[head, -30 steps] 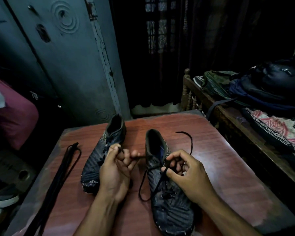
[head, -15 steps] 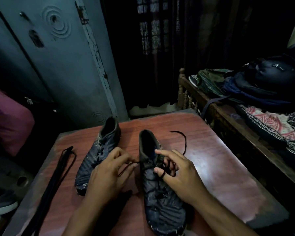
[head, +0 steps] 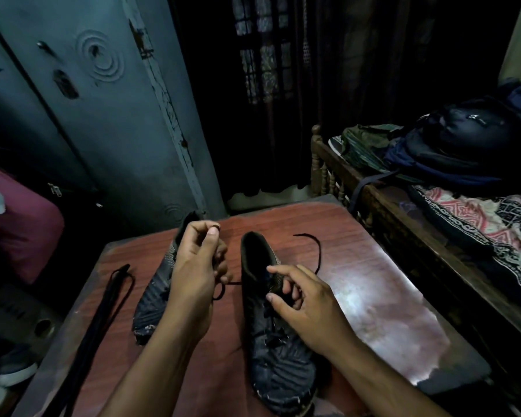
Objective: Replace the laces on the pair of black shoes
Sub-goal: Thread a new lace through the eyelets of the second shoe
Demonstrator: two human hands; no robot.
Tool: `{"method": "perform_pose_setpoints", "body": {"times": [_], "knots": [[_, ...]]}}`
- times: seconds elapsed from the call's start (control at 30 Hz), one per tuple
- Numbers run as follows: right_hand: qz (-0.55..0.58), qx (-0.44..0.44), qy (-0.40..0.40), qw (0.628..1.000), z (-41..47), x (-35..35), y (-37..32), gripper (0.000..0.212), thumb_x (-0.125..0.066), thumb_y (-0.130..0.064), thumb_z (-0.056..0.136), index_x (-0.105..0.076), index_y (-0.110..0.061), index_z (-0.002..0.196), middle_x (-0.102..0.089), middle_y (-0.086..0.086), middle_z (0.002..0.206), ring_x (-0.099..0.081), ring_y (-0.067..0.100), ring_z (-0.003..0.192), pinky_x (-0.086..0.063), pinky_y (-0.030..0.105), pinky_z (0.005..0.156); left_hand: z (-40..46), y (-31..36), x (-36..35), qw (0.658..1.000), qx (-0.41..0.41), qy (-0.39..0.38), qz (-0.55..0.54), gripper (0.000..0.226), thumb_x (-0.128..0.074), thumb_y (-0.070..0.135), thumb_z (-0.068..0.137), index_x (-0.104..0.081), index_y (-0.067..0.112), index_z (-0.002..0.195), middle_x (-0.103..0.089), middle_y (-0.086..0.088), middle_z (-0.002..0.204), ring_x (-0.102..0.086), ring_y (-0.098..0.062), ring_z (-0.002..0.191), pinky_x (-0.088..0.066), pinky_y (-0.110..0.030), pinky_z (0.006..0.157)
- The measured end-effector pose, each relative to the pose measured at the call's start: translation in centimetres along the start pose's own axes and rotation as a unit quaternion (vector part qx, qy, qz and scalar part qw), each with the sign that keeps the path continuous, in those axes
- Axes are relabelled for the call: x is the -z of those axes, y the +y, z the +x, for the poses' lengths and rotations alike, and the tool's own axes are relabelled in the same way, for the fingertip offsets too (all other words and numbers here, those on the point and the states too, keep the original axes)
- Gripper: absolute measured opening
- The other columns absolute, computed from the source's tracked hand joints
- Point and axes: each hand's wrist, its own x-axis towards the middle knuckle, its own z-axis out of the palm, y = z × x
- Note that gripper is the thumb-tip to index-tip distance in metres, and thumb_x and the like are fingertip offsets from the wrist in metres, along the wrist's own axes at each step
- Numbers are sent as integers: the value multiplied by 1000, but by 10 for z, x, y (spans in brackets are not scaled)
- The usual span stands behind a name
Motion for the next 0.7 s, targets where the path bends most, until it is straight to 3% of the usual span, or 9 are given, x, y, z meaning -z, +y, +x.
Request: {"method": "perform_pose_setpoints", "body": {"times": [0.1, 0.23, 0.47, 0.53, 0.6, 0.7], "knots": [[-31, 10, 7, 999, -1, 0, -2, 43, -69, -43, 85, -63, -40, 128, -44, -20, 94, -52, 9, 89, -43, 14, 75, 11, 14, -8, 999, -46, -10, -10, 16, -45, 20, 109, -55, 23, 97, -37, 4, 66, -26, -8, 50, -26, -20, 41], [-85, 20, 1, 996, -2, 4, -4, 45, -61, -54, 84, -57, -43, 127, -41, -21, 116, -43, 6, 119, -41, 22, 100, 22, 25, -21, 998, -59, -22, -21, 15, -47, 20, 109, -57, 24, 98, -42, 3, 71, -29, -8, 51, -28, -20, 42], [-48, 2, -36, 998, -1, 5, -7, 40, -68, -42, 93, -50, -41, 129, -36, -25, 128, -37, -5, 130, -34, 11, 102, 37, 23, -50, 987, -42, -57, -143, 22, -41, 7, 107, -59, 18, 99, -47, 1, 72, -35, -9, 57, -33, -22, 49], [-42, 0, -30, 999, -1, 4, -7, 42, -68, -42, 93, -49, -39, 131, -38, -23, 127, -40, -3, 128, -38, 14, 102, 40, 8, -52, 994, -33, -55, -93, 25, -42, 6, 105, -61, 18, 95, -49, 0, 72, -42, -12, 60, -39, -26, 56], [-33, -8, -16, 999, -2, 4, -7, 46, -69, -42, 91, -47, -37, 131, -42, -21, 125, -44, -1, 125, -41, 16, 100, 39, -14, -47, 995, -57, -65, 54, 20, -49, 9, 100, -63, 21, 92, -57, 1, 75, -54, -15, 68, -47, -35, 68], [-45, -25, -4, 999, -1, 4, -4, 46, -71, -48, 87, -49, -35, 126, -45, -22, 120, -48, 0, 118, -43, 15, 94, 33, -34, -30, 933, -146, -127, 303, 17, -57, 18, 87, -70, 26, 95, -65, 9, 102, -62, -6, 101, -50, -35, 95]]}}
